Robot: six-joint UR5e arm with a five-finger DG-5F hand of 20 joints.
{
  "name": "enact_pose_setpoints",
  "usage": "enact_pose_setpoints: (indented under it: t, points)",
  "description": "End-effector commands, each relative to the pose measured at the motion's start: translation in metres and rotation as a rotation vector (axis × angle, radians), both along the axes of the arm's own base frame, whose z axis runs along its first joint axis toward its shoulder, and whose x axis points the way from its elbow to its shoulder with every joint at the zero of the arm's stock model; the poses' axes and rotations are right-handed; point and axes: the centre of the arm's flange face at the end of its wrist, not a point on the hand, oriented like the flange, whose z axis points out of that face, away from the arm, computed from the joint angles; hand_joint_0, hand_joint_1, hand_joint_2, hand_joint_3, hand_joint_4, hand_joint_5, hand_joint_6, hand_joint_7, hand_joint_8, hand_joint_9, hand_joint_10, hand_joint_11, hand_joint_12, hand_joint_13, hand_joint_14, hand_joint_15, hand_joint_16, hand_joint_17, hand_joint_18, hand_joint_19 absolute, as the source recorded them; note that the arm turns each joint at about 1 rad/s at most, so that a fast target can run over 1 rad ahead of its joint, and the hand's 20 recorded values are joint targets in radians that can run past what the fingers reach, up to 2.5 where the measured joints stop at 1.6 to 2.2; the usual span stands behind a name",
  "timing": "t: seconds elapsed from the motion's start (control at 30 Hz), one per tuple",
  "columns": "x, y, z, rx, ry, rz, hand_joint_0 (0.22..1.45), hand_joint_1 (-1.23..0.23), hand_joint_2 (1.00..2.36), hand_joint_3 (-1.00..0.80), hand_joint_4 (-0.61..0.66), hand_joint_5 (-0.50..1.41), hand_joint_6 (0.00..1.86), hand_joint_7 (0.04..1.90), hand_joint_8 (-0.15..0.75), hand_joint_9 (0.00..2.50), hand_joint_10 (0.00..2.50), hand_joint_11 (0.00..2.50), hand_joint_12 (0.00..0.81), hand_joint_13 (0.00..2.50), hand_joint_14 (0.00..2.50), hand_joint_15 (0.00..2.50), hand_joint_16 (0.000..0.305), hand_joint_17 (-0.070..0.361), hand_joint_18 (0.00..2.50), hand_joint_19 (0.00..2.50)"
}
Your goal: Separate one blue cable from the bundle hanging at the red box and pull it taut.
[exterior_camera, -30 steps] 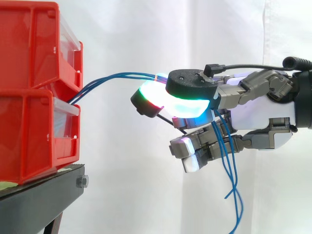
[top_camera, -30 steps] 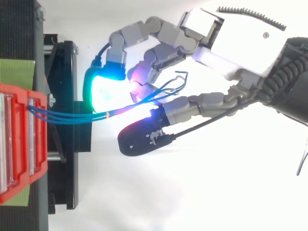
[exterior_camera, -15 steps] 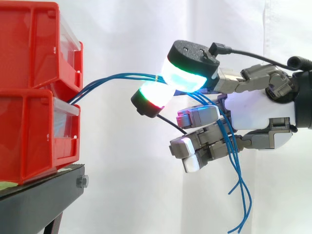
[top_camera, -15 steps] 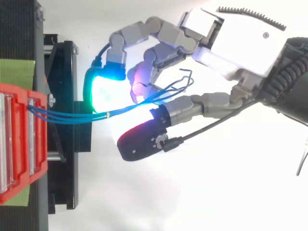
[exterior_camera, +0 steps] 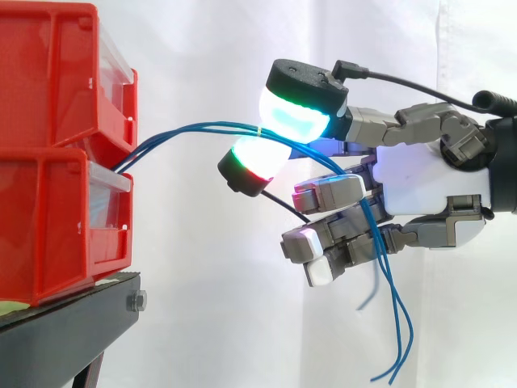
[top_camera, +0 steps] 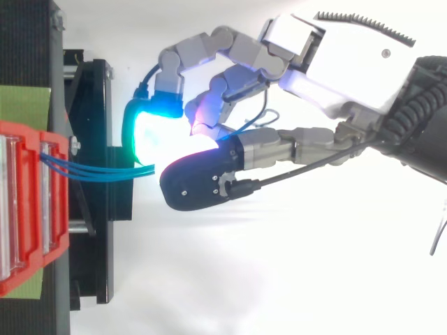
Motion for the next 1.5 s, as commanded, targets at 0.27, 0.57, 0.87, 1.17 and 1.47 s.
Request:
enact_pose_setpoints:
  t: [0.27, 0.57, 0.87, 1.17, 1.47]
  points:
    - [0.0, 0.0, 0.0, 0.003, -0.002, -0.001, 0.57, -0.66, 1.0, -0.5, -0.08, -0.25, 0.87, 0.99, 0.173, 0.84, 1.13, 1.54, 0.346, 0.94, 0.02, 1.44, 0.046, 0.103, 0.69, 0.9]
    - [-0.001, 0.0, -0.001, 0.004, 0.002, -0.001, 0.46, -0.6, 1.0, -0.5, -0.04, -0.26, 0.85, 0.9, 0.219, 0.81, 1.51, 1.33, 0.363, 1.09, 0.16, 1.52, 0.055, 0.124, 0.74, 0.91]
    - [0.0, 0.001, -0.002, 0.003, 0.004, -0.002, 0.58, -0.67, 1.0, -0.5, -0.09, -0.25, 0.85, 0.95, 0.182, 0.82, 1.59, 1.43, 0.308, 1.11, 0.29, 1.58, 0.048, 0.107, 0.7, 0.93]
    - [-0.004, 0.004, -0.01, 0.004, 0.012, -0.007, 0.66, -0.69, 1.02, -0.32, -0.12, -0.24, 0.89, 1.02, 0.182, 0.86, 1.7, 1.42, 0.307, 1.12, 0.33, 1.61, 0.046, 0.103, 0.72, 0.94]
    - [-0.004, 0.005, -0.01, 0.006, 0.008, -0.006, 0.83, -0.89, 1.0, -0.5, -0.17, -0.24, 0.89, 1.0, 0.148, 0.78, 1.75, 1.39, 0.304, 1.09, 0.21, 1.67, 0.045, 0.101, 0.7, 0.86]
